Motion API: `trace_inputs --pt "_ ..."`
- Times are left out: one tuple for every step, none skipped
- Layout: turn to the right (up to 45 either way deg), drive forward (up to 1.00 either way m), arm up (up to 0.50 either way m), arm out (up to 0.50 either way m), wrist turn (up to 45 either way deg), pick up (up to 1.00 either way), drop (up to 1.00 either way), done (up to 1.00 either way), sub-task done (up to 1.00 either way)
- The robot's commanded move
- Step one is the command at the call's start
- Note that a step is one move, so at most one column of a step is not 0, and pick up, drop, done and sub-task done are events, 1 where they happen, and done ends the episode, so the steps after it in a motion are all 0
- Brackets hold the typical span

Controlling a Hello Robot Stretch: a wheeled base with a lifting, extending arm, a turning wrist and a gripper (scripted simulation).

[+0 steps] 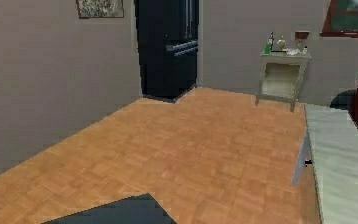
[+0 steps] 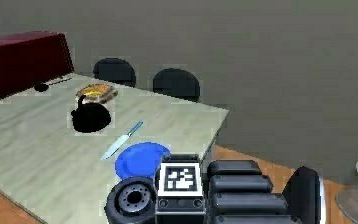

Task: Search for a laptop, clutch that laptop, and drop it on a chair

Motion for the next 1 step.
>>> trace_inputs --pt "45.0 0.0 0.0 0.0 0.0 0.0 0.0 0.0 0.0"
